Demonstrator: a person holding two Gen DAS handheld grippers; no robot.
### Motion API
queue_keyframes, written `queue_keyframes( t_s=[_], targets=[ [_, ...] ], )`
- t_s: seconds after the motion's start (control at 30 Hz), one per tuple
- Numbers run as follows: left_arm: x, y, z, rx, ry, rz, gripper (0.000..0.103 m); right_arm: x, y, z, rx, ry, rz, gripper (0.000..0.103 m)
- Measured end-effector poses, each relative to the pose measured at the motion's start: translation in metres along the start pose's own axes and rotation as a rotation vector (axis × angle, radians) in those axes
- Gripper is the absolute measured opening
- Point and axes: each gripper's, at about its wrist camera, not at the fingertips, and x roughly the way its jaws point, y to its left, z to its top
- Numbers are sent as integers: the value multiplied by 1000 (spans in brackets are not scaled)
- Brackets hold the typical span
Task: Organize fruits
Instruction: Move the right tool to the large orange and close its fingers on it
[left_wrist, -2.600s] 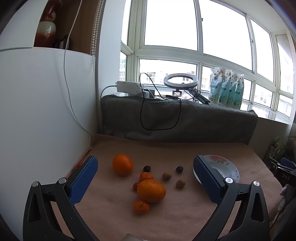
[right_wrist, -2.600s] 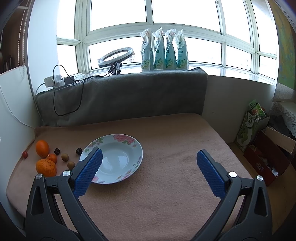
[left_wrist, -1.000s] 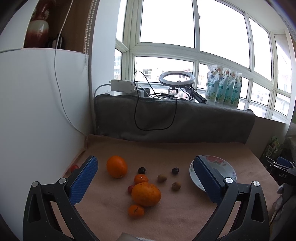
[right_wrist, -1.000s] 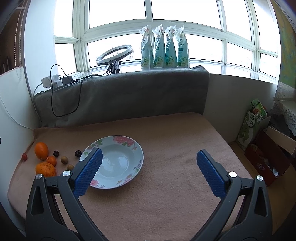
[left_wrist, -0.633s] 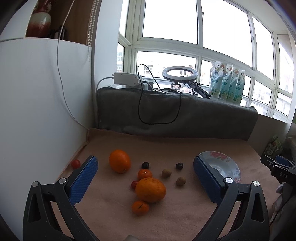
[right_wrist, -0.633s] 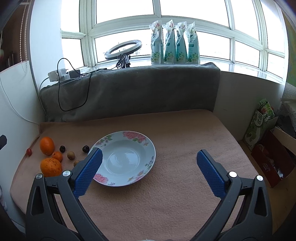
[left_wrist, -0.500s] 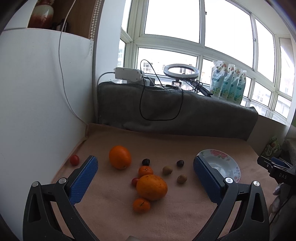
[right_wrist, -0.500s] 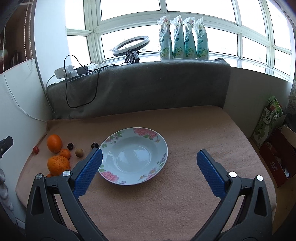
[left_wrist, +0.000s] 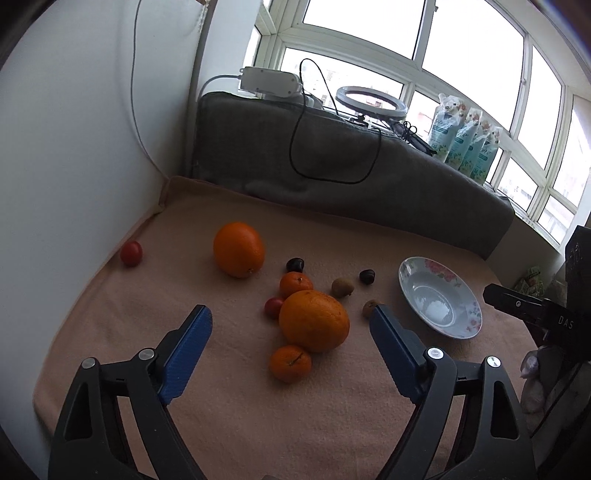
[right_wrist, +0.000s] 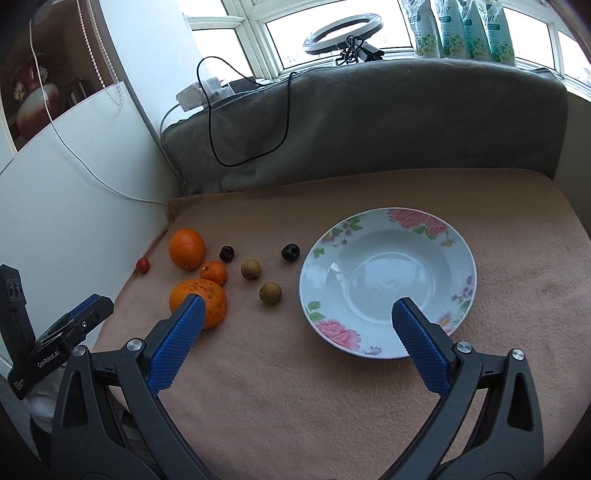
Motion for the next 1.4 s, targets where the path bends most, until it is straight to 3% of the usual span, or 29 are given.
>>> queue_keyframes(
  t_s=[0.1, 0.2, 0.53, 0.6, 0.93, 1.33, 1.4],
  targets=[
    [6, 2, -5, -8, 27, -33, 84, 12, 3, 1, 25, 46, 58, 101],
    [9, 2, -8, -19, 50, -72, 80, 27, 5, 3, 57, 103, 119, 92],
    [37, -1, -13, -51, 124, -162, 74, 74, 28, 9, 91, 228, 251, 92],
    [41, -1, -13, -48, 129, -167, 73, 86, 31, 10, 104, 262, 277, 85],
    [61, 0, -13, -36, 166, -177, 64, 137, 40, 9, 189, 399, 349, 76],
    [73, 3, -11, -44, 184, -170, 64, 170, 41, 6, 248, 455, 363, 76],
    [76, 3, -11, -48, 190, -176, 60, 173, 42, 6, 247, 459, 372, 76]
  ],
)
